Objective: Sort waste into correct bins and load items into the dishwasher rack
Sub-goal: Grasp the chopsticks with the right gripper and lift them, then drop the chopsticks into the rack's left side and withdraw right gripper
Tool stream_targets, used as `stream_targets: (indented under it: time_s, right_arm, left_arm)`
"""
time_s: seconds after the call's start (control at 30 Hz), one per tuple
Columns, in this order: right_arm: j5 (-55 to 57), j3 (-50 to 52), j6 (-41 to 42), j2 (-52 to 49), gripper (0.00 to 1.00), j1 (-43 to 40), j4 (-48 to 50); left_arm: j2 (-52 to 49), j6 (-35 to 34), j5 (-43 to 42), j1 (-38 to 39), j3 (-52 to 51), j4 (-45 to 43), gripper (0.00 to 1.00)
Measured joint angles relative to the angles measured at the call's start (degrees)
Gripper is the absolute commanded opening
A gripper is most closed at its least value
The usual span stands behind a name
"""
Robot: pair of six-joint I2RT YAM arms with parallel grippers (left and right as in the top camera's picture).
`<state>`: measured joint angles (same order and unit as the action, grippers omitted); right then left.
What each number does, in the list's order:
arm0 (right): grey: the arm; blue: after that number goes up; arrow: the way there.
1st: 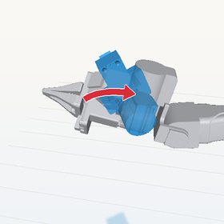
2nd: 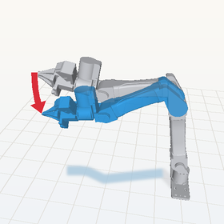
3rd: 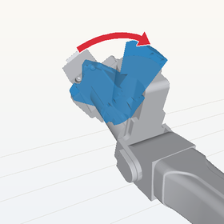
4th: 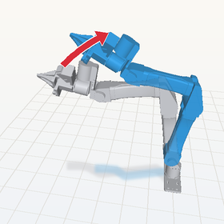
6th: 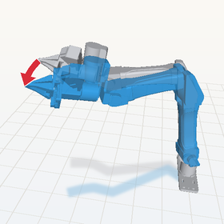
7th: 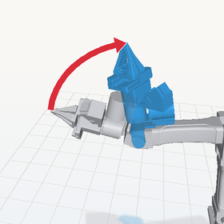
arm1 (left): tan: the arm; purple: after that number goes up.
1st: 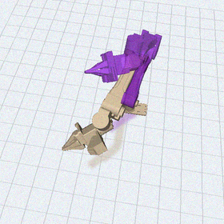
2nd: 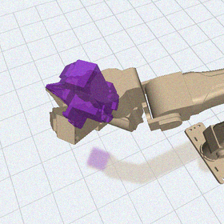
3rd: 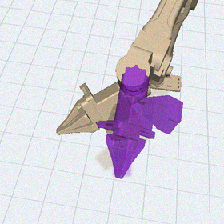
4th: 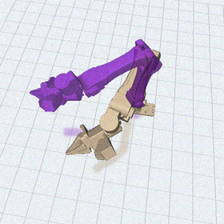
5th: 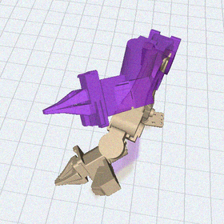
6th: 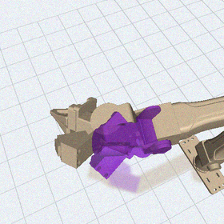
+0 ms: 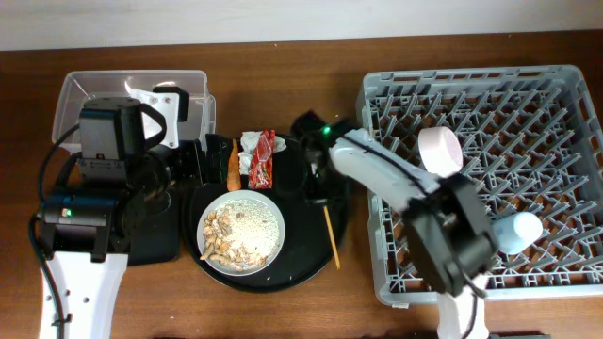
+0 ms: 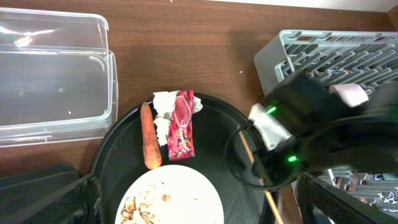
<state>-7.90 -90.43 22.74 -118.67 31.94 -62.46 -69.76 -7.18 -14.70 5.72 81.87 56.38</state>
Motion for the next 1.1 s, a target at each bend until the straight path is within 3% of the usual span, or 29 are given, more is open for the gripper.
stream_targets:
  time_s: [0.23,0.33,0.47,0.53,0.77,0.87,0.9,0.97,1.1]
  right_arm:
    - [5.09,-4.09,-2.93,18.86,0.04,-9.97,0.31]
    - [6.99,-4.11,-5.86,19.47,0.04,-16.50,-0.35]
    - [7.91,-1.92,-9.11,15.61,0.05,-18.58,-1.03]
    - [7.96,-1.18,-10.08,13.46,0.29,-18.58,-0.85]
    - [7.82,-1.40,-11.45,14.34,0.45,-18.45,-1.27]
    - [7.43,-1.46,-11.45,19.69,0.49,-17.51,-1.92]
    - [7.19,-1.60,-11.47,22.12,0.54,-16.72,-1.90]
    - [6.69,-2.01,-11.65,26.88,0.98,-14.49,-1.84]
    - [5.46,-3.19,-11.91,38.23,0.98,-6.88,-2.43]
  left_arm:
    - [0.00,0.00,0.02,0.00,0.00,-0.02,0.99]
    - [0.00,0.00,0.02,0.00,0.00,-0.02,0.99]
    - [0.00,0.00,0.02,0.00,0.00,-0.02,0.99]
    - [0.00,0.00,0.00,0.00,0.00,-0.02,0.99]
    - [0.00,0.02,0.02,0.00,0.00,-0.02,0.99]
    - [0.00,0.00,0.00,0.00,0.00,0.00,0.99]
    - [0.00,0.00,0.02,0.00,0.00,0.00,0.99]
    - [0.00,0.00,0.02,0.00,0.00,0.00,0.99]
    - [0.00,0.00,0.02,0.00,0.00,0.00,0.99]
